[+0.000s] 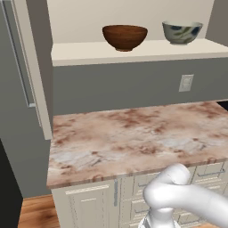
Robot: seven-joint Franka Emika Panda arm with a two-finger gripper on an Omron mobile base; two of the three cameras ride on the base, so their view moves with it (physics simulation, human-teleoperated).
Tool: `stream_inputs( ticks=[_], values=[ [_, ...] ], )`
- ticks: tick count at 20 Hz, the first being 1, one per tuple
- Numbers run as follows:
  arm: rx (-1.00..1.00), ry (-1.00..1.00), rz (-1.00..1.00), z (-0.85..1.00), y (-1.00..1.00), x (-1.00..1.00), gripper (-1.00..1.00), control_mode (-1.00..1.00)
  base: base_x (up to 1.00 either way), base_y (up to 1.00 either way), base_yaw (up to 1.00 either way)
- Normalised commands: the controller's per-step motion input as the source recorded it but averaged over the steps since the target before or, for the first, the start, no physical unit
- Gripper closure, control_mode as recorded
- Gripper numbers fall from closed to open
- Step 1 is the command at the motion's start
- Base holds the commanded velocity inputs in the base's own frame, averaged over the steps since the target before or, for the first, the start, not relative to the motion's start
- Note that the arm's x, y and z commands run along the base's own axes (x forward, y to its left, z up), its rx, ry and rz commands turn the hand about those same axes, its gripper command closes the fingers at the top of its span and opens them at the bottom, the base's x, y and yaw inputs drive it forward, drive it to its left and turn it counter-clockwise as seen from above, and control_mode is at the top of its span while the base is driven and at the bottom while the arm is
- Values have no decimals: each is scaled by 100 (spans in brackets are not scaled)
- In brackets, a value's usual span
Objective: Open the cabinet. Pick the bowls from the counter and place them in the cabinet. Then close the cabinet.
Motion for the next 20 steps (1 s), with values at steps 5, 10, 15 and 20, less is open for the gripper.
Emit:
stream_inputs(
  ticks=[5, 10, 15, 20],
  values=[
    [-14, 9, -47, 0, 44, 0, -100, -100, 0, 0, 0],
    [-2, 3, -60, -9, 97, 2, -100, -100, 0, 0, 0],
    [0, 0, -64, -9, 87, 28, -100, -100, 0, 0, 0],
    [0, 4, -63, -3, 55, 50, -100, -100, 0, 0, 0]
  ],
)
